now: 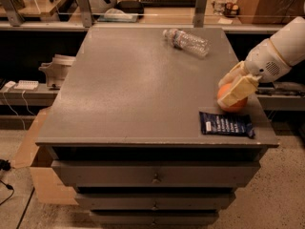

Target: Move orange near rxbar blueberry

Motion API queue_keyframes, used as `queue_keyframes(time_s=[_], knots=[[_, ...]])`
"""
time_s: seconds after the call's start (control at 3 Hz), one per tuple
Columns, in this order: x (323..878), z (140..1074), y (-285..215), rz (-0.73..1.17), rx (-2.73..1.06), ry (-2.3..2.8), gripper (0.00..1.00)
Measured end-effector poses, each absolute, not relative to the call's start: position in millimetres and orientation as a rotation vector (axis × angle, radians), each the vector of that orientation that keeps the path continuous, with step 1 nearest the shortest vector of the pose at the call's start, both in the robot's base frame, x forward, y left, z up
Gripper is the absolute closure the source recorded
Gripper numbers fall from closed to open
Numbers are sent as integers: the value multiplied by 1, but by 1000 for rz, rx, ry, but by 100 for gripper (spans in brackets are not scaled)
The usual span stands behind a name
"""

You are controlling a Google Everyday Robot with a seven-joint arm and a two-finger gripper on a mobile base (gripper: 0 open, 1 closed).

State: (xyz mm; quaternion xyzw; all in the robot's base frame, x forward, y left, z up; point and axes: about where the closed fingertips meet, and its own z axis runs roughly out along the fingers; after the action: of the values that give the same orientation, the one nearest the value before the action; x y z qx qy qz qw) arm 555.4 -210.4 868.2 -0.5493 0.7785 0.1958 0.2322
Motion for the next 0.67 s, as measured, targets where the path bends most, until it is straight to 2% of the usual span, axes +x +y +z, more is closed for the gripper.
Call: queue_keyframes(time_s=[0.67], knots=[[551,855,-207,562,-1509,2155,100]])
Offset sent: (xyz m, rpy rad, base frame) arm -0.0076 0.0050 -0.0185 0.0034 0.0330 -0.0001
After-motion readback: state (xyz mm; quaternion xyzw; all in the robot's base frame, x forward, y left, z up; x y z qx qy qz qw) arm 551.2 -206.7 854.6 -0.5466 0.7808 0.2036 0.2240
